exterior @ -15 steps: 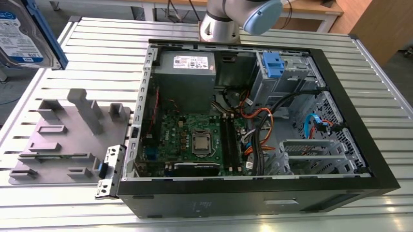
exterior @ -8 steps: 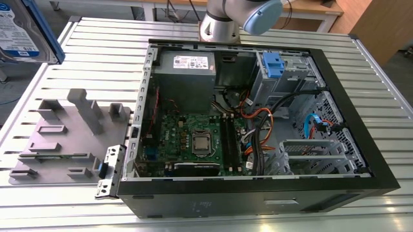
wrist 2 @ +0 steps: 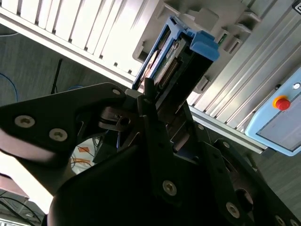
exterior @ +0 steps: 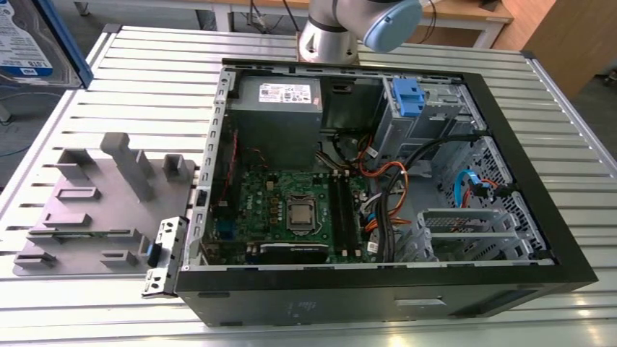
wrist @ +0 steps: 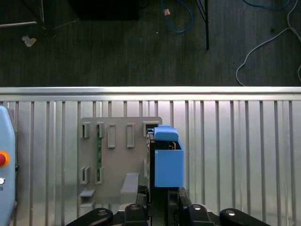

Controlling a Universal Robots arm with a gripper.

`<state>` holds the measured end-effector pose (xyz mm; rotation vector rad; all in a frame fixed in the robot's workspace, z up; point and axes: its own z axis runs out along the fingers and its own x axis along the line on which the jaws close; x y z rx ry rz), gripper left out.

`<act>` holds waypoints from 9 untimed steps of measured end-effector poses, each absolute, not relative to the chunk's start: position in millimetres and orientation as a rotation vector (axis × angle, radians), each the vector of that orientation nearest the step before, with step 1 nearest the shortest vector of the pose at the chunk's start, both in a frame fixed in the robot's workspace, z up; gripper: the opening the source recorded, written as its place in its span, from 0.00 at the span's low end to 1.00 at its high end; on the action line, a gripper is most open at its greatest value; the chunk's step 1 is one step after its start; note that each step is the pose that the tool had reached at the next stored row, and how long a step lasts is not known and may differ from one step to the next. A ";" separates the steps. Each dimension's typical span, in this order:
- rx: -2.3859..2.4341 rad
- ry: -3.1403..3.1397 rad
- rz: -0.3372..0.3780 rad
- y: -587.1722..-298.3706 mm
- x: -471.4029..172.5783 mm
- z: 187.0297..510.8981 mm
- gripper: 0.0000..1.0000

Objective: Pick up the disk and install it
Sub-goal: 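Pick up the disk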

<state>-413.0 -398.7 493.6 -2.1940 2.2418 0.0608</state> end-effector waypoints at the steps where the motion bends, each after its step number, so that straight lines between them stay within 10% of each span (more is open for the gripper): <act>1: -2.194 2.242 0.061 -398.7 -413.0 493.6 0.35; 9: -2.194 2.242 0.061 -398.7 -412.3 493.8 0.35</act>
